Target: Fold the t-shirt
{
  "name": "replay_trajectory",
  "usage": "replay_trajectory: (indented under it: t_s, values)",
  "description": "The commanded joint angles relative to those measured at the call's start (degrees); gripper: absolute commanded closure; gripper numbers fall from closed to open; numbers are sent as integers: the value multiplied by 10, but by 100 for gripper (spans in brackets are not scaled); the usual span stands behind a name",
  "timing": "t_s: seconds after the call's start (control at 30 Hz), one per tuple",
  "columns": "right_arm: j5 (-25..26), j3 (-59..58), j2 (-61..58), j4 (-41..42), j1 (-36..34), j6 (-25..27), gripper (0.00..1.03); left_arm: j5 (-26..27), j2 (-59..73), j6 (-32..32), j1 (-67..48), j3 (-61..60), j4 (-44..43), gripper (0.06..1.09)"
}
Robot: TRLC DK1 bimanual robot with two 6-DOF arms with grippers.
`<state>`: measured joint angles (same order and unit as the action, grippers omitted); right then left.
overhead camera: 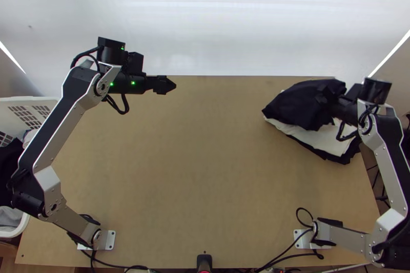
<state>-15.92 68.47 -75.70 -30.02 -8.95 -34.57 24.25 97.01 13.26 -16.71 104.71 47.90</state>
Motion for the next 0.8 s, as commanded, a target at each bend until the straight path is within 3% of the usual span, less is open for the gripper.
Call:
replay_trajectory:
  t_s: [0.0,0.33,0.4,0.5,0.67,0.77]
  values:
    - [-10,-47,-15,22,-66,29,100,0,-8,-2,4,-2,1,10]
    - [-4,-71,-61,99,-140,50,100,3,-30,-10,18,-20,3,10]
    - [6,-70,-67,110,-150,50,88,3,-36,-12,22,-27,4,10]
    - [17,-69,-68,112,-158,52,57,4,-46,-18,26,-38,4,10]
    - [70,-68,-53,112,-172,53,16,4,-62,-24,35,-56,4,10]
    - [114,-67,-38,111,-188,53,4,7,-72,-26,42,-64,4,10]
